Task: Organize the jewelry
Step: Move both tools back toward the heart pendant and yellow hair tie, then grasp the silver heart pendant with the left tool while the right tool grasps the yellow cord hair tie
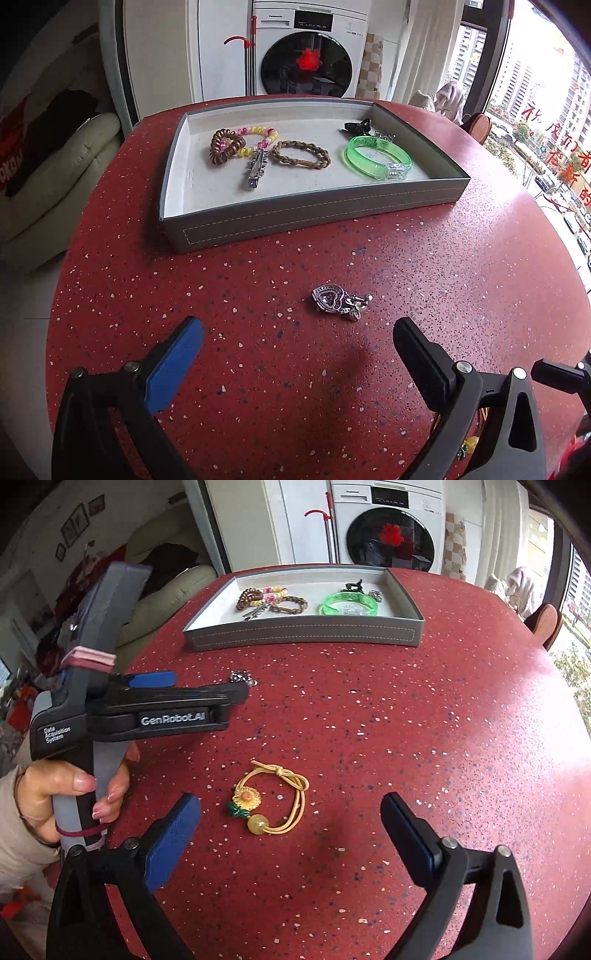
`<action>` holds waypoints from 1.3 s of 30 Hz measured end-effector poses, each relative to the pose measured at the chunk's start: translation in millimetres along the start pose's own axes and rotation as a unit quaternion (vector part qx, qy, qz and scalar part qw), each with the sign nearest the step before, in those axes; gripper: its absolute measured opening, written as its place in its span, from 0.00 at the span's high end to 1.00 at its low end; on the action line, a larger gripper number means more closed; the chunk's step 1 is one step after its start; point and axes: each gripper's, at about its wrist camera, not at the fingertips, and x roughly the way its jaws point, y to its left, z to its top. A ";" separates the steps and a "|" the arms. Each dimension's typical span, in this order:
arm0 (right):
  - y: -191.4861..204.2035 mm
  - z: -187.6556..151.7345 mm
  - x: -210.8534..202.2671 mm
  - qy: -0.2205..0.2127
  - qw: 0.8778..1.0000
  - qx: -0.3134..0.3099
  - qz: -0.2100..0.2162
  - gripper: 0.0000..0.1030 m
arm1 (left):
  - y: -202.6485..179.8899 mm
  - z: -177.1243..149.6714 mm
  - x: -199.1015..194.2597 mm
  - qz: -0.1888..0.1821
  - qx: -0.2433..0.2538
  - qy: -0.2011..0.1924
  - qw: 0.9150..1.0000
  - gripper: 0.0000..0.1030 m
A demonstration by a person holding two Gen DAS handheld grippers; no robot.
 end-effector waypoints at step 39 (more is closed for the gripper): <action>38.8 -12.0 16.6 0.028 0.996 -0.087 -0.010 0.86 | -19.2 8.7 2.7 -0.009 0.042 0.004 0.999 0.72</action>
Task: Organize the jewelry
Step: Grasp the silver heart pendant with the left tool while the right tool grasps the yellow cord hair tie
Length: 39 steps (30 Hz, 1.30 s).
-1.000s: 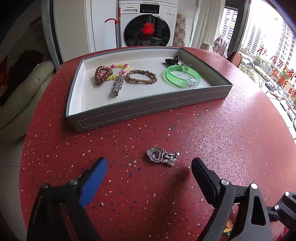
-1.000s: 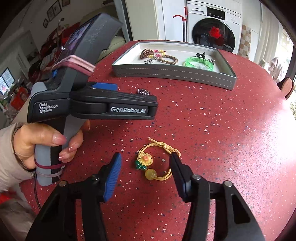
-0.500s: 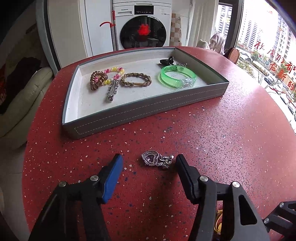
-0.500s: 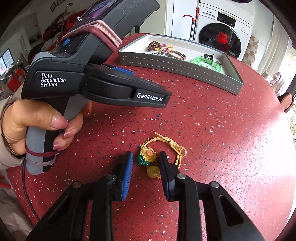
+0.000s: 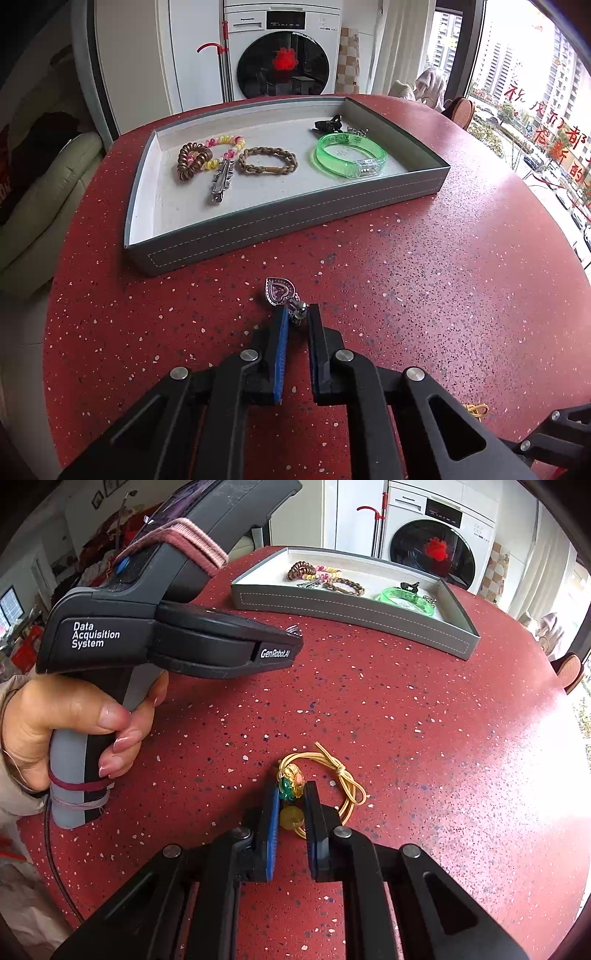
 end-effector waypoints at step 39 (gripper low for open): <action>-88.9 -9.5 -53.7 -0.080 0.983 0.162 0.043 0.86 | 6.2 15.8 8.1 0.074 -0.120 0.011 0.990 0.00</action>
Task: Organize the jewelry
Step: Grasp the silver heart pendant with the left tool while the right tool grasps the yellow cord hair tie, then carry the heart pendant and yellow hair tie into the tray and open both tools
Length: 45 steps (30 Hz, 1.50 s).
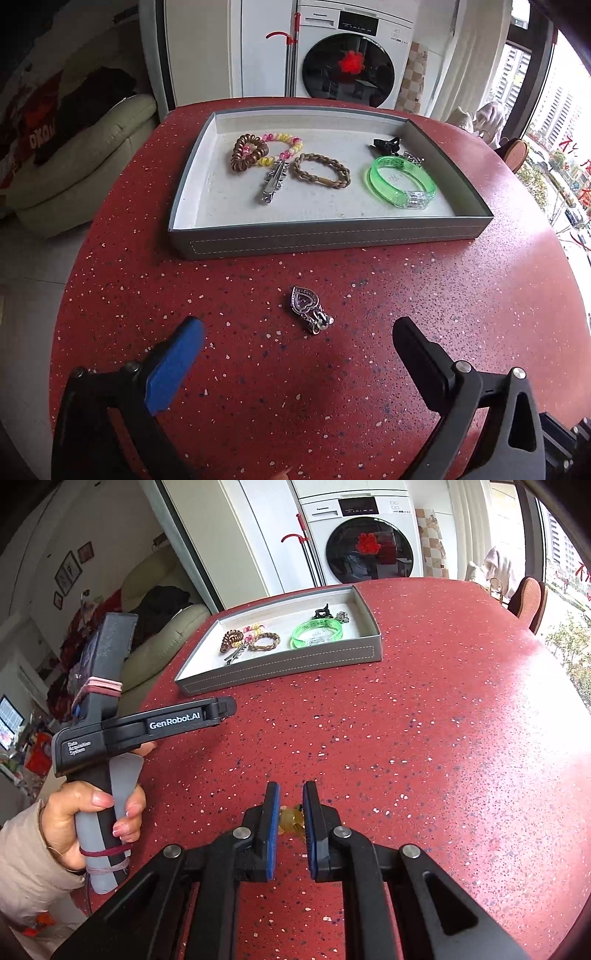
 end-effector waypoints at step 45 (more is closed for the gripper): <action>-23.8 108.1 13.2 -0.023 0.996 0.070 0.046 0.86 | 26.7 38.3 -57.9 -0.126 0.056 -0.091 0.986 0.68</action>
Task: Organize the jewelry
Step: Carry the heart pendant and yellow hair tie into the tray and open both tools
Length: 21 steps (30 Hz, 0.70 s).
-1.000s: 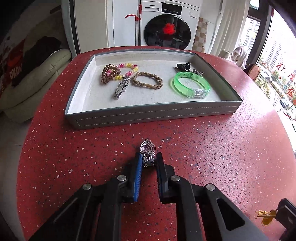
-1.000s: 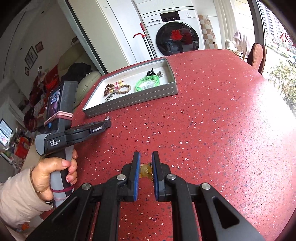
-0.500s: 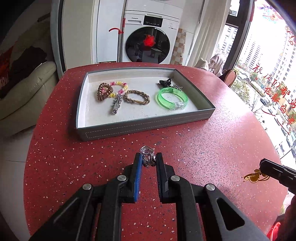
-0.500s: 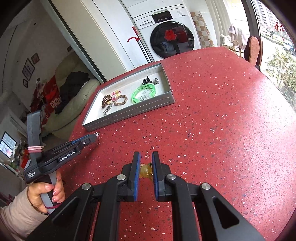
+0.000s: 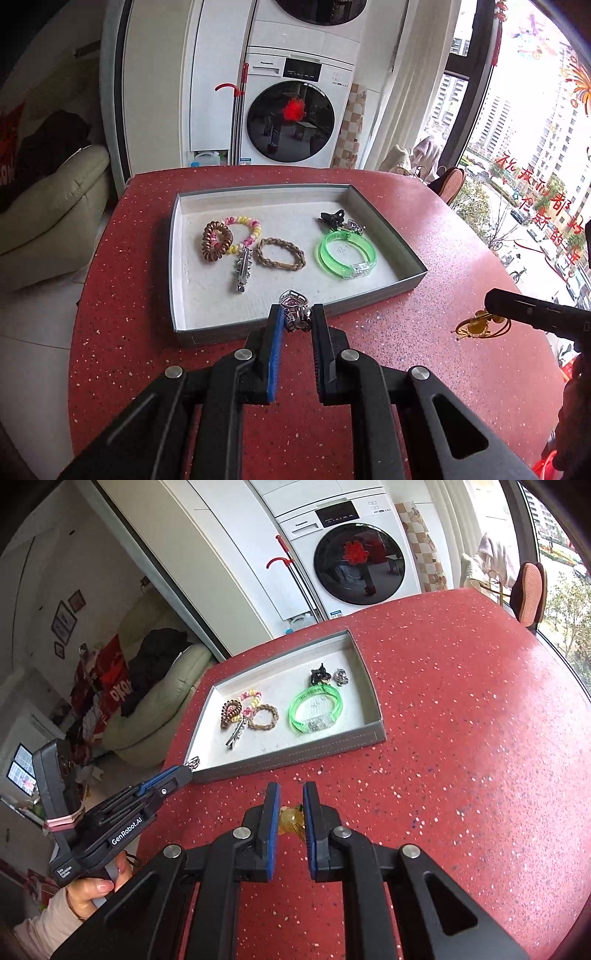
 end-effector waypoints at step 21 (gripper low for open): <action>24.4 100.2 132.5 0.043 0.999 0.006 0.026 0.87 | 33.9 54.4 89.3 0.032 0.000 0.035 0.999 0.68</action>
